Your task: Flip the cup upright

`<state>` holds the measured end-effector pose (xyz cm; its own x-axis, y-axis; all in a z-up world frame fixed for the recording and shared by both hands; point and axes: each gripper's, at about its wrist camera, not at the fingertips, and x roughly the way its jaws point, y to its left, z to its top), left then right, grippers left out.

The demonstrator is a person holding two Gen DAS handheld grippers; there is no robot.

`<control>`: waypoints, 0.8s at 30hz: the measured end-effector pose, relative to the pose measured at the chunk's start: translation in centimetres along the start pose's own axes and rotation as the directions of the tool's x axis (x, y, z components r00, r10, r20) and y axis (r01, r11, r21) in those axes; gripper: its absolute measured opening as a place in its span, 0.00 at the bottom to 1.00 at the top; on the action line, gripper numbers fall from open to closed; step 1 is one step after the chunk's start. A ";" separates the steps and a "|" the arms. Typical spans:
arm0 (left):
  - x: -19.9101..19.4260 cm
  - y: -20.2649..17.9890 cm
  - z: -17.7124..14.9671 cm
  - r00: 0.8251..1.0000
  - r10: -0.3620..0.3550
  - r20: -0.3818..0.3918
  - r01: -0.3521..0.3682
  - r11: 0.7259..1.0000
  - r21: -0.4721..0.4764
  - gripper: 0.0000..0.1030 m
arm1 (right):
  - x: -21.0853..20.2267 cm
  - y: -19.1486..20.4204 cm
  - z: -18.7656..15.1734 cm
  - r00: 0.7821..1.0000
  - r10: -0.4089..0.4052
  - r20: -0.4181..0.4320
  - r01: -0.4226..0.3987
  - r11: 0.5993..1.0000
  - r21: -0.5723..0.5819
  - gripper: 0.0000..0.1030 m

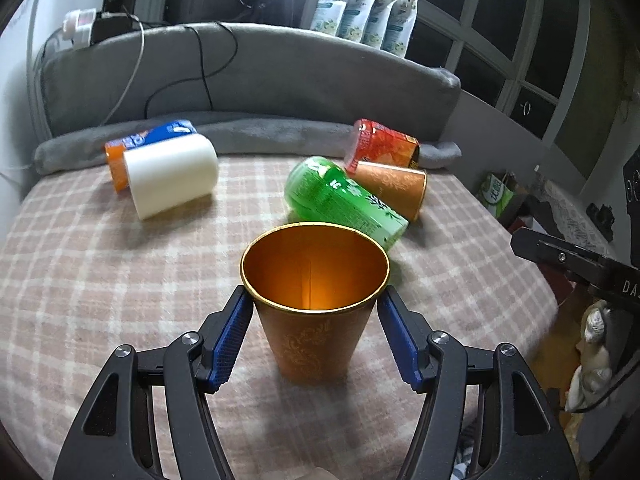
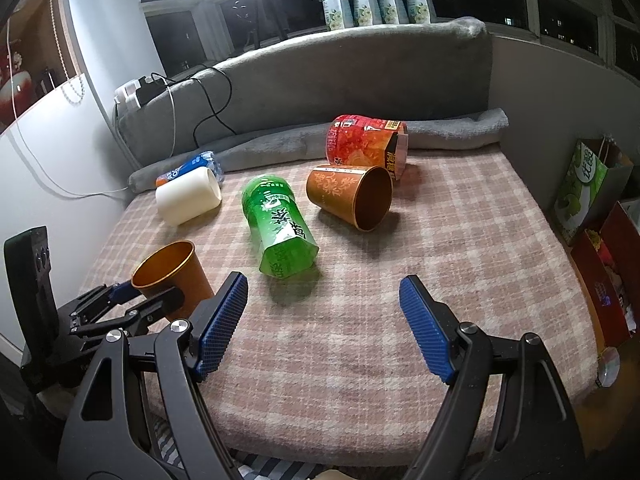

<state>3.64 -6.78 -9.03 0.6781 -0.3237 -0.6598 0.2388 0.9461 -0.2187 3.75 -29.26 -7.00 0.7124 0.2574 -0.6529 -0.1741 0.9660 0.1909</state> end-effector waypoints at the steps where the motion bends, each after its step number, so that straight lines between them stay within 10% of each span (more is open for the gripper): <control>1: 0.0 0.0 -0.1 1.000 -0.002 -0.002 0.002 1.000 -0.003 0.62 | -0.1 0.0 0.0 1.000 0.000 0.002 0.000 1.000 0.000 0.79; 24: -3.8 -0.2 -2.6 1.000 -0.005 0.004 0.005 1.000 0.011 0.77 | -2.7 2.2 -1.1 0.999 0.007 0.047 -0.005 1.000 -0.025 0.83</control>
<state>-0.80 -5.77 -8.40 0.6800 -0.3285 -0.6555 0.2502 0.9443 -0.2137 0.75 -27.77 -5.62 0.7425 0.2624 -0.6163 -0.1948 0.9649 0.1761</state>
